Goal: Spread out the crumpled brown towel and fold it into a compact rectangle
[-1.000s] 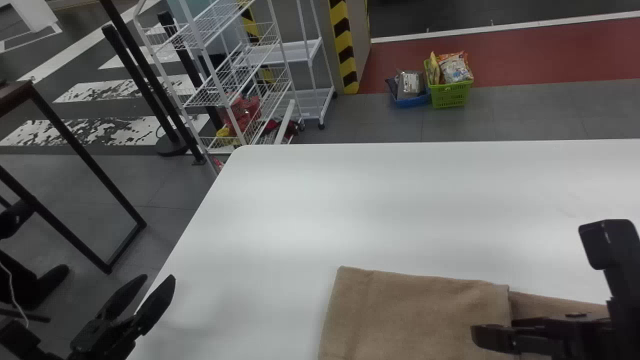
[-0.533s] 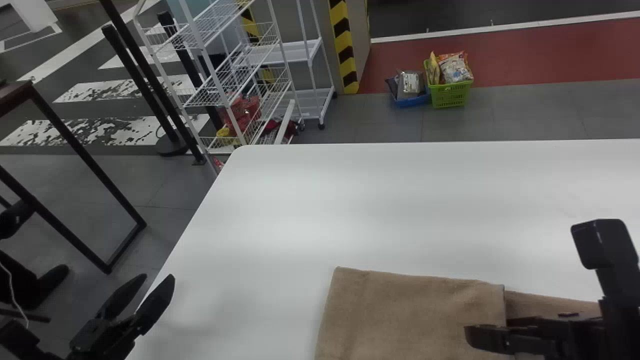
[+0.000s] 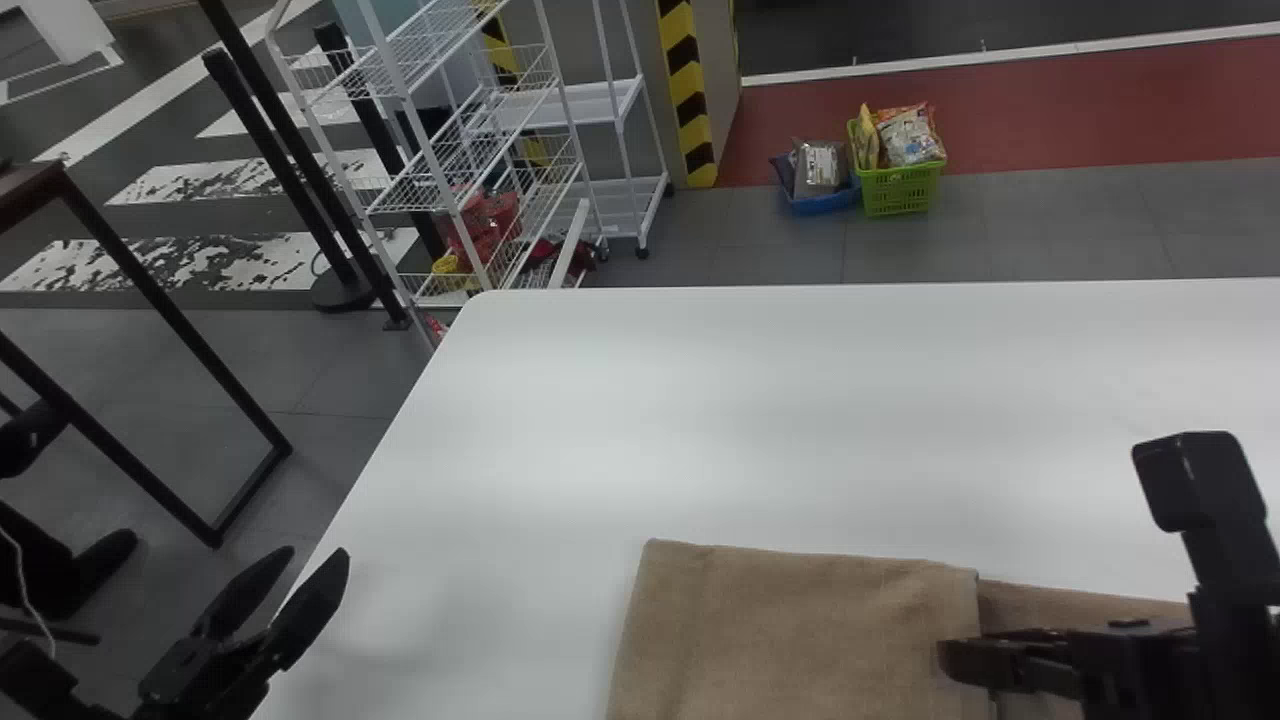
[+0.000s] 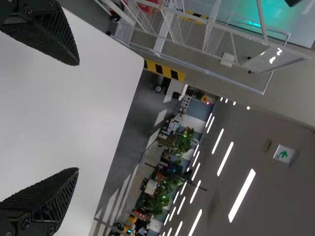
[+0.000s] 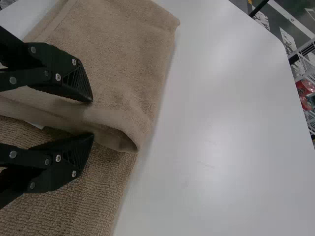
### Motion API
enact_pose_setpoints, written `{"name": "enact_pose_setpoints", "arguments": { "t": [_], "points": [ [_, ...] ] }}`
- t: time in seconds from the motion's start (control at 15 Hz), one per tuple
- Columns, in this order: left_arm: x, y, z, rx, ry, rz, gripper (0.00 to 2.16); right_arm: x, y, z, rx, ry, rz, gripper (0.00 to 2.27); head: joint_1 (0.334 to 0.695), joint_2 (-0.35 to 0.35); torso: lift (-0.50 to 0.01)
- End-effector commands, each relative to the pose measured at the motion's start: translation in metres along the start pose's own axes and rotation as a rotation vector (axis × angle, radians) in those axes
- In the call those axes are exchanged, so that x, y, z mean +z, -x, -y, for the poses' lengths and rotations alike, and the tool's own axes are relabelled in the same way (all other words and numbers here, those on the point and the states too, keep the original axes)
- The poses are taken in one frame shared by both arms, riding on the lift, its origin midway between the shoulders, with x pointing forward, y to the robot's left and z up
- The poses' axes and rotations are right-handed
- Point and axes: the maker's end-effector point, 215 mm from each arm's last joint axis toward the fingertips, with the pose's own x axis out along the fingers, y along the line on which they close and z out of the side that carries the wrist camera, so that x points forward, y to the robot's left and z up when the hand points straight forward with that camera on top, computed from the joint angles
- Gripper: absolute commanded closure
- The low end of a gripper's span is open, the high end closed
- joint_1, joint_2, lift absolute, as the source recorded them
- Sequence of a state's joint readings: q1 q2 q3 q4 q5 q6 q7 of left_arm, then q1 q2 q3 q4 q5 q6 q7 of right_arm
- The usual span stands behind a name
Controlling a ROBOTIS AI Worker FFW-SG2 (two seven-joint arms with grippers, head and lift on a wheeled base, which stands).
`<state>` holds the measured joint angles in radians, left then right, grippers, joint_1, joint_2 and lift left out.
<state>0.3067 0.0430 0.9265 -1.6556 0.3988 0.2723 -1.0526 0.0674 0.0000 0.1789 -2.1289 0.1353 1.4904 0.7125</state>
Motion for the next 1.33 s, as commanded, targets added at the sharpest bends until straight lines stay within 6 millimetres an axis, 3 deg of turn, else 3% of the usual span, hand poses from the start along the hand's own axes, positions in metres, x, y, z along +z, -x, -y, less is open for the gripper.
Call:
{"name": "enact_pose_setpoints", "arguments": {
  "t": [0.0,0.07,0.4,0.47,0.53,0.6,0.73,0.93,1.0,1.13,1.2,1.27],
  "points": [
    [-0.0005,-0.0003,0.0001,0.0,-0.001,0.0,0.04,0.0005,-0.0006,0.0019,-0.002,-0.003,-0.001,1.14,0.695,0.35,-0.127],
    [-0.0009,-0.0013,0.0008,-0.002,0.002,0.0,0.04,0.0018,-0.0005,0.0027,-0.003,-0.002,0.002,1.24,0.695,0.35,-0.127],
    [-0.0024,-0.0009,0.0007,-0.002,0.003,-0.002,0.04,0.001,-0.0038,0.0082,-0.005,-0.012,-0.007,1.24,0.695,0.35,-0.127],
    [-0.0024,-0.0009,0.0007,-0.002,0.003,-0.002,0.04,0.0004,-0.0038,0.0075,-0.001,-0.015,-0.008,1.22,0.695,0.35,-0.127],
    [-0.0024,-0.0009,0.0007,-0.002,0.003,-0.002,0.04,0.0013,-0.0033,0.006,0.006,-0.017,-0.005,0.98,0.695,0.35,-0.127],
    [-0.0024,-0.0009,0.0007,-0.002,0.003,-0.002,0.04,0.0004,-0.0035,0.006,0.006,-0.018,-0.006,0.88,0.695,0.35,-0.127],
    [-0.0019,-0.0015,0.0008,-0.002,0.003,-0.001,0.04,0.0,-0.0041,0.0054,0.004,-0.015,-0.009,0.88,0.695,0.35,-0.127],
    [-0.003,-0.0008,0.0004,-0.001,0.004,-0.002,0.04,0.0028,-0.0037,0.0084,-0.004,-0.012,-0.007,1.01,0.695,0.35,-0.127],
    [-0.003,-0.0008,0.0004,-0.001,0.004,-0.002,0.04,0.0028,-0.0038,0.0098,-0.007,-0.014,-0.008,1.2,0.695,0.35,-0.127],
    [-0.003,-0.0008,0.0001,0.0,0.004,-0.002,0.04,0.0013,-0.005,0.01,-0.002,-0.018,-0.012,1.23,0.695,0.35,-0.127],
    [-0.003,-0.0008,0.0001,0.0,0.004,-0.002,0.04,0.0012,-0.0056,0.0091,0.005,-0.019,-0.011,1.47,0.695,0.35,-0.127],
    [-0.003,-0.0008,-0.0002,0.002,0.004,-0.002,0.04,0.0068,-0.0041,0.0107,0.007,-0.015,0.006,1.5,0.695,0.35,-0.127]
  ]
}}
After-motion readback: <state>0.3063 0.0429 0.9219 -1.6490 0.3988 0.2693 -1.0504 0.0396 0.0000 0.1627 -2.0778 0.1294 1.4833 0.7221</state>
